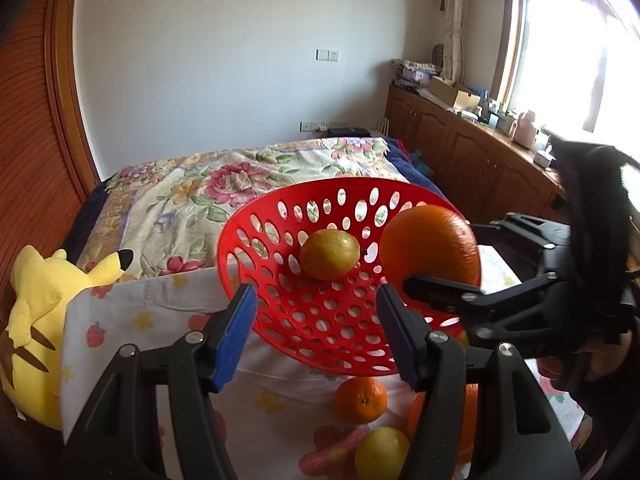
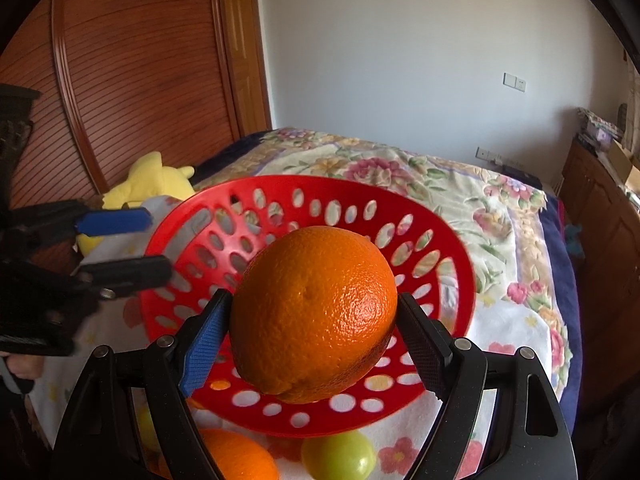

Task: Organize fruits
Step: 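Open the left tool over the basket while the right tool releases the orange into it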

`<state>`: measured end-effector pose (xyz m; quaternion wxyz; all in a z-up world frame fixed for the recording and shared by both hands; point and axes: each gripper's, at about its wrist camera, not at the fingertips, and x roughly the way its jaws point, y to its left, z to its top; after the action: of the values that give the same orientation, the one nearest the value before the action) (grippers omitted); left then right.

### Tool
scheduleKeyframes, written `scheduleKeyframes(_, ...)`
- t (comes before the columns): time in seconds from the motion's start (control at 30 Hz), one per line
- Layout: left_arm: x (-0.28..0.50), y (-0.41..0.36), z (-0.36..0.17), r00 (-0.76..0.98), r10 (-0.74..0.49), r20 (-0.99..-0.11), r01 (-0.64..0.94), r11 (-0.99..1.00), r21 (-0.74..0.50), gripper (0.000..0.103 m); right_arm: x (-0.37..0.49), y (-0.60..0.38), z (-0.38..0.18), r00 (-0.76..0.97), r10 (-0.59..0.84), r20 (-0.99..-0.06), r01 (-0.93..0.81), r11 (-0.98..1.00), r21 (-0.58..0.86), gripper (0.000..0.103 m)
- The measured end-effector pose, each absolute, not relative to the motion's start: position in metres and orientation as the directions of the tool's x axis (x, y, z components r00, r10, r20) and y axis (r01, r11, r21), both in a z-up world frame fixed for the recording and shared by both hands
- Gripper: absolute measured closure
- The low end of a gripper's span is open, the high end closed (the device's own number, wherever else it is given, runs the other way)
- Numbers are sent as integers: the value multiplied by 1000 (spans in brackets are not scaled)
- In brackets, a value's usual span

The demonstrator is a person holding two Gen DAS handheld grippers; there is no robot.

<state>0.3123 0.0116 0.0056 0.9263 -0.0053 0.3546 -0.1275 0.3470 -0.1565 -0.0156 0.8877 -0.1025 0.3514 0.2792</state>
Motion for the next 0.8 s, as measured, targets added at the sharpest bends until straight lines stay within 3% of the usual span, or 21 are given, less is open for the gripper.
scheduleKeyframes(0.63, 259, 35, -7, 716, -236, -658, 215, 970, -114, 39, 350, -134, -43, 550, 382, -742, -575, 818, -4, 19)
scheduleKeyframes(0.8, 251, 36, -15, 704, -228, -673, 202, 972, -118, 39, 344, -137, -36, 607, 379, -698, -554, 832, -31, 17)
